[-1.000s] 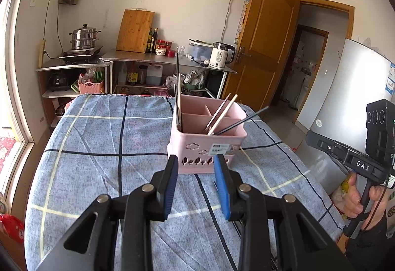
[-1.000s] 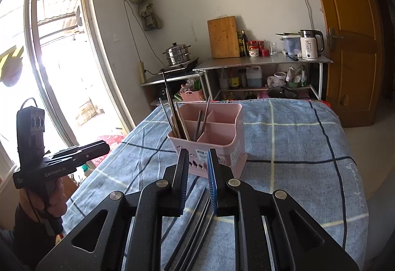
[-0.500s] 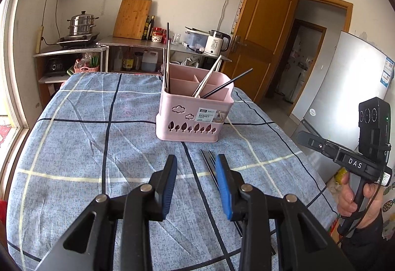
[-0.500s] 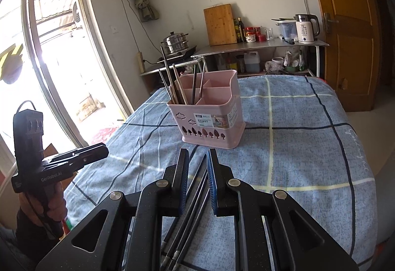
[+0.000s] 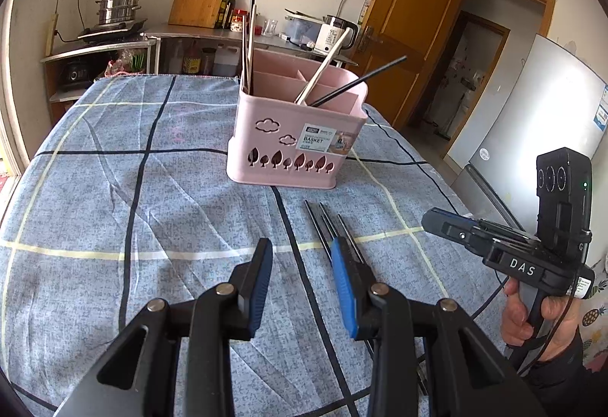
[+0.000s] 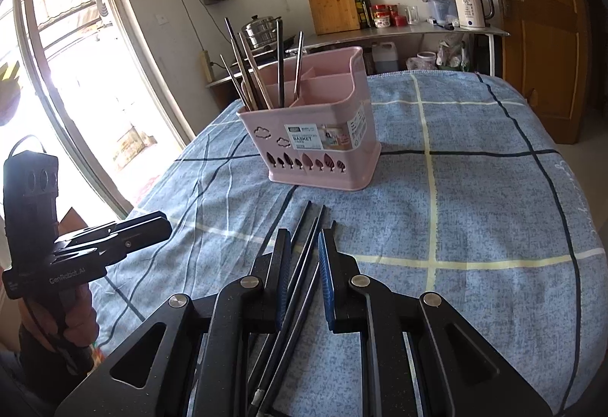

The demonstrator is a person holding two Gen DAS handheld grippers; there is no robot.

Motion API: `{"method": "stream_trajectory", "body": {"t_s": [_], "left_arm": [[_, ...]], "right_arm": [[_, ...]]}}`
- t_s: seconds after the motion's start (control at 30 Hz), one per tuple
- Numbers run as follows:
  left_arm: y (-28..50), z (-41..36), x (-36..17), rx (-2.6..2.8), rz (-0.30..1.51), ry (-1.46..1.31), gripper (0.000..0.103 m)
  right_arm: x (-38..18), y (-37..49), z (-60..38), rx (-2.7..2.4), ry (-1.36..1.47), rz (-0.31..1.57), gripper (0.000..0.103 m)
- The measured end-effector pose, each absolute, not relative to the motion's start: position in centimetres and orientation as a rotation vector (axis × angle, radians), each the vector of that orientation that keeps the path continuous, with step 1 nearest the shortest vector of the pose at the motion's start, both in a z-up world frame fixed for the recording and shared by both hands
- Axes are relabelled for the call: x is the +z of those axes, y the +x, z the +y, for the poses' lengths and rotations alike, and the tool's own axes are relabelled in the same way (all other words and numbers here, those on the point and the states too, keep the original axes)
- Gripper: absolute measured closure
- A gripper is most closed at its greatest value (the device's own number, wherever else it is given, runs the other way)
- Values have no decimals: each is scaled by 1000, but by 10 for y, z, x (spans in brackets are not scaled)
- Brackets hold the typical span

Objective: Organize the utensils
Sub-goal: 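Move both grippers back to the remaining black chopsticks on the cloth, then close the left gripper on a black chopstick while the right gripper grasps another black chopstick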

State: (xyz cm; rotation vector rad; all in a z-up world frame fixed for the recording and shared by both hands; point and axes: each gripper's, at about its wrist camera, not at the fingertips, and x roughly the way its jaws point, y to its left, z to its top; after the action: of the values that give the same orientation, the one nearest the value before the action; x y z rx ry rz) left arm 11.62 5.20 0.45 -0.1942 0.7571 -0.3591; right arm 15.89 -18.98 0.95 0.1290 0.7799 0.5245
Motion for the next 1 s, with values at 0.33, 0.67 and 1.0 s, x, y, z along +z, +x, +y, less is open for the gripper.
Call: {"method": "stream_trajectory", "body": {"t_s": [0.33, 0.67, 1.0], "left_arm": [[152, 35, -19, -361, 848, -187, 69], [173, 28, -30, -351, 893, -181, 69], [193, 8, -34, -364, 933, -152, 69]], "right_arm": [[-31, 191, -171, 489, 86, 906, 88], [-53, 205, -153, 459, 11, 956, 88], [-51, 202, -169, 415, -71, 953, 95]]}}
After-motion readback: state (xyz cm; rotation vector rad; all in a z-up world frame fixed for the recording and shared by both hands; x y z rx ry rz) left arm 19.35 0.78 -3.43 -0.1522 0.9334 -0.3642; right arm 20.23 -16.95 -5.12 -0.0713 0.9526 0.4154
